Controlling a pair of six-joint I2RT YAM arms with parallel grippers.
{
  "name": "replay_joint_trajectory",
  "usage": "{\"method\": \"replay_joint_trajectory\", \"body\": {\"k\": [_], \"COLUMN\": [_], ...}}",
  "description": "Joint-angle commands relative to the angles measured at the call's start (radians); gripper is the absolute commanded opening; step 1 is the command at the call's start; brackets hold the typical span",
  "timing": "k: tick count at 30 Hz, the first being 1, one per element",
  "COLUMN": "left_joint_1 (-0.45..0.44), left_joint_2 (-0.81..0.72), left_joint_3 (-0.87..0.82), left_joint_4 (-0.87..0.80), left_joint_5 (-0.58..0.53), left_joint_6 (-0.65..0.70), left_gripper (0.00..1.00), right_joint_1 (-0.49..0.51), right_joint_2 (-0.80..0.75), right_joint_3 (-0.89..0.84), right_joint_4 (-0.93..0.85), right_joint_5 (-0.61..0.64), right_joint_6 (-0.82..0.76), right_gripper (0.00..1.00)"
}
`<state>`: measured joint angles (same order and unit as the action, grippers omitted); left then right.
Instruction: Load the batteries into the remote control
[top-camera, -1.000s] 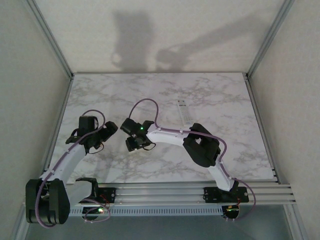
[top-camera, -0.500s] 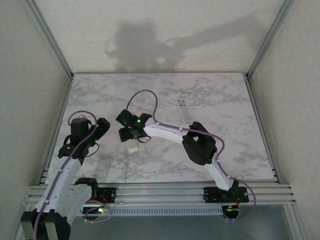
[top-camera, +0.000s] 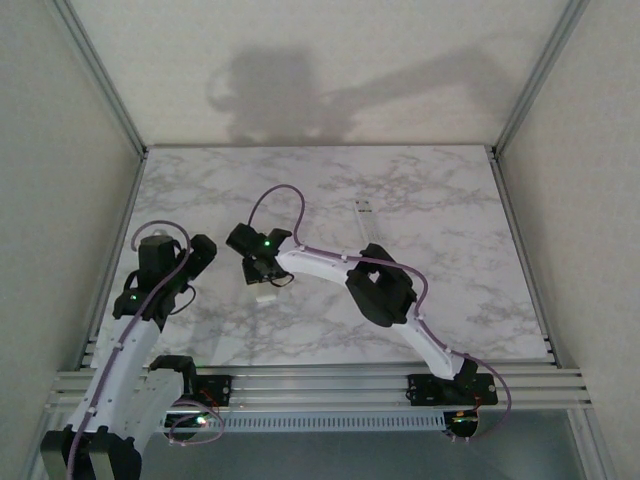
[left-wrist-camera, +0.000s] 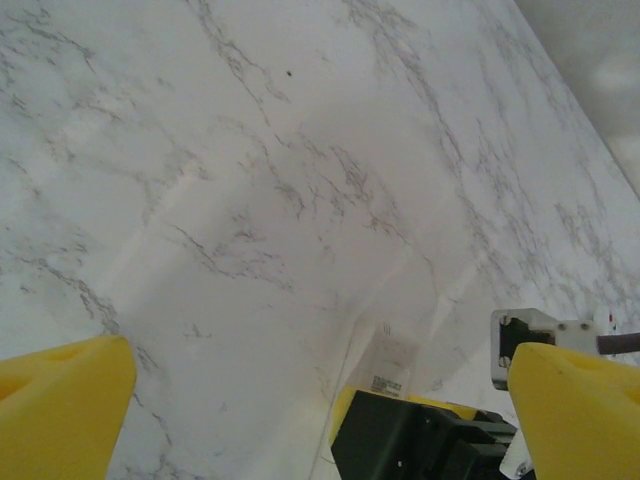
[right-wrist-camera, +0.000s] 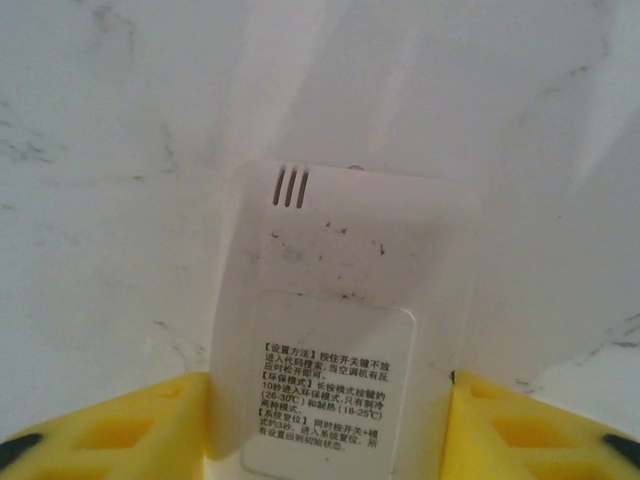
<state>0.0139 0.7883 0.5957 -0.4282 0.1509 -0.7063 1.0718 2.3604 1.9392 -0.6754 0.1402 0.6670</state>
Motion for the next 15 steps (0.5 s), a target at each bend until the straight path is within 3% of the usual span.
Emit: {"method": "replay_joint_trajectory", "body": {"k": [1, 8, 15], "left_joint_1": [-0.005, -0.022, -0.17], "left_joint_2": [0.018, 0.056, 0.126], "left_joint_3": [0.047, 0.147, 0.246], "left_joint_4": [-0.031, -0.095, -0.114], "left_joint_5": [0.074, 0.227, 0.229], "left_joint_6": [0.032, 0.031, -0.007], "left_gripper": [0.94, 0.89, 0.8], "right_joint_1": [-0.014, -0.034, -0.034], "right_joint_2": [-0.105, -0.408, -0.591], "right_joint_3": [-0.123, -0.416, -0.668], "right_joint_4": [0.134, 0.396, 0.709], "right_joint_5": [-0.118, -0.231, -0.407], "right_joint_6": [-0.015, -0.068, -0.02], "right_gripper": [0.47, 0.45, 0.45]}}
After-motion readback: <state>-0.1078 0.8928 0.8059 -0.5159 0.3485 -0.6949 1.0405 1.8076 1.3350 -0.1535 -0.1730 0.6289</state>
